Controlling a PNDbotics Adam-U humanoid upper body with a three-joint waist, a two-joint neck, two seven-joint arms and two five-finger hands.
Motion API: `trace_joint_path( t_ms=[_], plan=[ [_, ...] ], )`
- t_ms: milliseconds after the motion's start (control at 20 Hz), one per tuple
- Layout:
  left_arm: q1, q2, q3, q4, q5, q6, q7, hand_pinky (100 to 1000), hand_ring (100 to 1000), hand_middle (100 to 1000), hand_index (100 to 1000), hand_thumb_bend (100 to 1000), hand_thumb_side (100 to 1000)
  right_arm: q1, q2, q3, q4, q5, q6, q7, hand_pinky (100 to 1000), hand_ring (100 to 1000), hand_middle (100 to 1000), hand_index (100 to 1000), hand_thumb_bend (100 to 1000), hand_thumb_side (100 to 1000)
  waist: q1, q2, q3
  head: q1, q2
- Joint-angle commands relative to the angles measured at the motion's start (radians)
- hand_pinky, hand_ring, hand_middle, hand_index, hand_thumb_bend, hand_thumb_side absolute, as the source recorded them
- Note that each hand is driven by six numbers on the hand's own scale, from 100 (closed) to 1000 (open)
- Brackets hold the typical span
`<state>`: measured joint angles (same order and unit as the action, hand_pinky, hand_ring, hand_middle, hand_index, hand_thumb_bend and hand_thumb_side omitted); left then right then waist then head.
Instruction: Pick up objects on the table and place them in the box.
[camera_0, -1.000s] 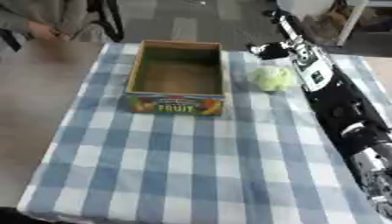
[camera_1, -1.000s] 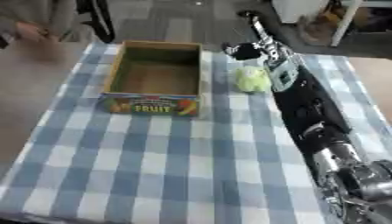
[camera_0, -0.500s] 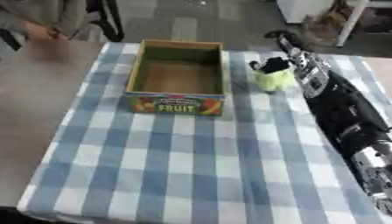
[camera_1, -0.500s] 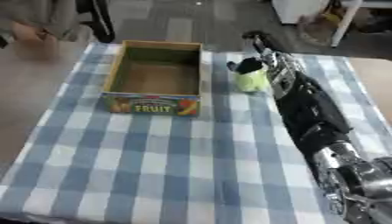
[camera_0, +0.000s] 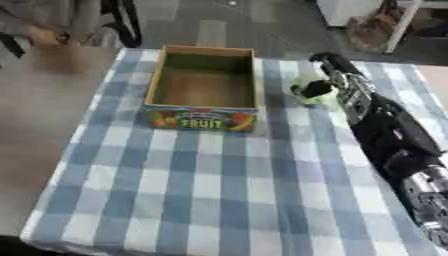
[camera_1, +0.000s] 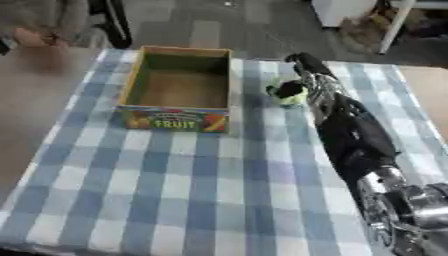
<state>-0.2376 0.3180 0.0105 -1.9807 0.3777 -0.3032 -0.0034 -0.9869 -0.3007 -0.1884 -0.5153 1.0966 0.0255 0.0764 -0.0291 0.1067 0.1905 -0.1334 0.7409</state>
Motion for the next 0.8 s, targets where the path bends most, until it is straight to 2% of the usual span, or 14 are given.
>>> trace_joint_path(
  t_ms=[50, 250, 350, 450, 600, 800],
  plan=[
    [-0.009, 0.023, 0.006, -0.019, -0.001, -0.002, 0.0, 596, 534, 580, 633, 100, 214, -0.014, -0.009, -0.01, 0.001, 0.029, 0.005, 0.018, 867, 918, 907, 908, 472, 366, 0.005, -0.01, 0.0, 0.002, -0.004],
    [-0.011, 0.022, 0.005, -0.019, 0.0, -0.003, -0.001, 596, 534, 580, 633, 100, 212, -0.004, -0.003, -0.011, 0.016, 0.046, 0.023, 0.037, 830, 894, 880, 886, 466, 359, 0.005, -0.008, 0.0, 0.003, -0.006],
    [-0.012, 0.022, 0.006, -0.019, 0.001, -0.004, -0.001, 596, 534, 579, 633, 100, 212, 0.001, -0.002, -0.012, 0.025, 0.048, 0.036, 0.044, 774, 854, 841, 860, 442, 307, 0.006, -0.009, 0.0, 0.003, -0.007],
    [-0.012, 0.023, 0.006, -0.019, 0.001, -0.004, -0.001, 596, 534, 579, 633, 100, 210, 0.006, 0.0, -0.013, 0.032, 0.042, 0.05, 0.049, 676, 774, 773, 810, 414, 192, 0.006, -0.009, 0.0, 0.003, -0.008],
    [-0.013, 0.023, 0.005, -0.019, 0.002, -0.005, -0.001, 596, 534, 579, 633, 100, 209, 0.009, 0.003, -0.012, 0.034, 0.033, 0.066, 0.045, 540, 651, 672, 739, 430, 288, 0.007, -0.009, 0.0, 0.003, -0.009],
    [-0.012, 0.022, 0.006, -0.019, 0.002, -0.005, -0.001, 595, 534, 579, 633, 100, 213, 0.009, 0.005, -0.012, 0.022, 0.022, 0.067, 0.022, 311, 446, 501, 580, 430, 326, 0.007, -0.009, 0.0, 0.003, -0.009]
  ],
)
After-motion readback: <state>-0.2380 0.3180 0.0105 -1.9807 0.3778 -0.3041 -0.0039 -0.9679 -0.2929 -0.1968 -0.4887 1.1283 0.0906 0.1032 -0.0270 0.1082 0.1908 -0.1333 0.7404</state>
